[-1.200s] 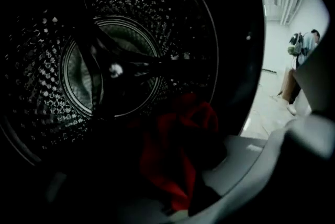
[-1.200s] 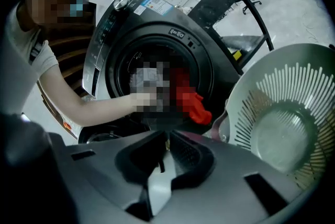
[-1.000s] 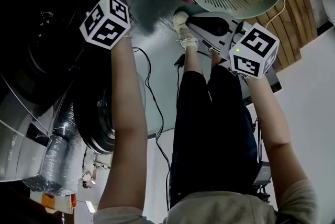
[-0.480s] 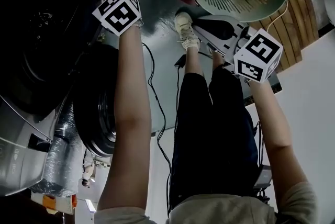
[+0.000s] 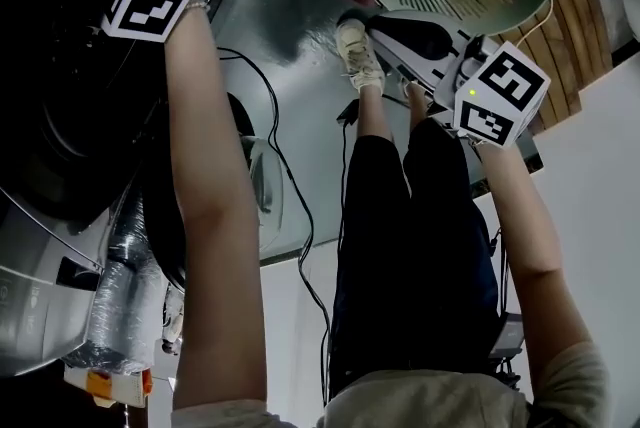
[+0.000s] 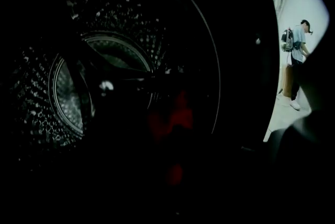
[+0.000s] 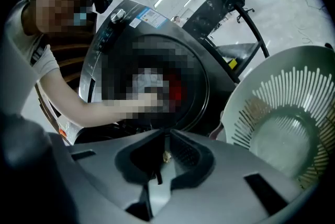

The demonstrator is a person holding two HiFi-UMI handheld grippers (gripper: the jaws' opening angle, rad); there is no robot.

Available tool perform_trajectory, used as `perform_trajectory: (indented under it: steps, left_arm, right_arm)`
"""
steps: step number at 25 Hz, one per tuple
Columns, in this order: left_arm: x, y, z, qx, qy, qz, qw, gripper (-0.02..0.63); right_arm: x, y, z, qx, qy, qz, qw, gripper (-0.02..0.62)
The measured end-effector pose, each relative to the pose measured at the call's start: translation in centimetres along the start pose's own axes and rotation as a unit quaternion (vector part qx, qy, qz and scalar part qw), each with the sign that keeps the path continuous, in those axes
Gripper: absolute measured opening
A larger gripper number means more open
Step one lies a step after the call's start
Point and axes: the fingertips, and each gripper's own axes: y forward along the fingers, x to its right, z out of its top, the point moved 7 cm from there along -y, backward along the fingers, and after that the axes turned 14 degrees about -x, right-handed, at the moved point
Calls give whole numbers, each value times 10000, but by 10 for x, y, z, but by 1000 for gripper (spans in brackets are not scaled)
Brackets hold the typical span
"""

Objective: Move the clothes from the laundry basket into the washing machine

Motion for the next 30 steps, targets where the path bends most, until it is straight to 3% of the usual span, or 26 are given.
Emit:
perform_trajectory:
  steps: [4,7,10,15,16,18,21,25,30]
  left_arm:
    - [9,12,-30,-725,-216,-173,9970,124]
    - [9,-10,-46,-675,-412,-129,9968,181]
    - [10,-35,-62,-676,-650,-205,9954,198]
    - [27,-17,-99,-1489,-55,-635,9868,181]
    - [27,-8,-99,-1520,42,-597,9866,98]
    - [19,10,-90,-1449,75,-415,9886,43]
    - [5,33,-66,-1257,42,-102,9920,40]
    - [-5,52,-43,-930,370,216,9947,40]
    - [-5,58,-52,-1124,-254,-181,9932,42]
  right_arm:
    - [-5,1,-5,-90,14,60,9999,38]
    - [-8,0,-10,-117,37,76,9999,38]
    - [-7,-3,-12,-121,56,59,9999,38]
    - [-3,-4,-9,-105,84,22,9999,38]
    - [-2,-4,-8,-107,85,18,9999,38]
    - [-1,-3,-7,-119,95,23,9999,38]
    - [0,-2,-9,-150,132,43,9998,38]
    - [1,-2,-7,-191,146,70,9997,38]
    - [-1,-9,1,-141,17,-102,9998,38]
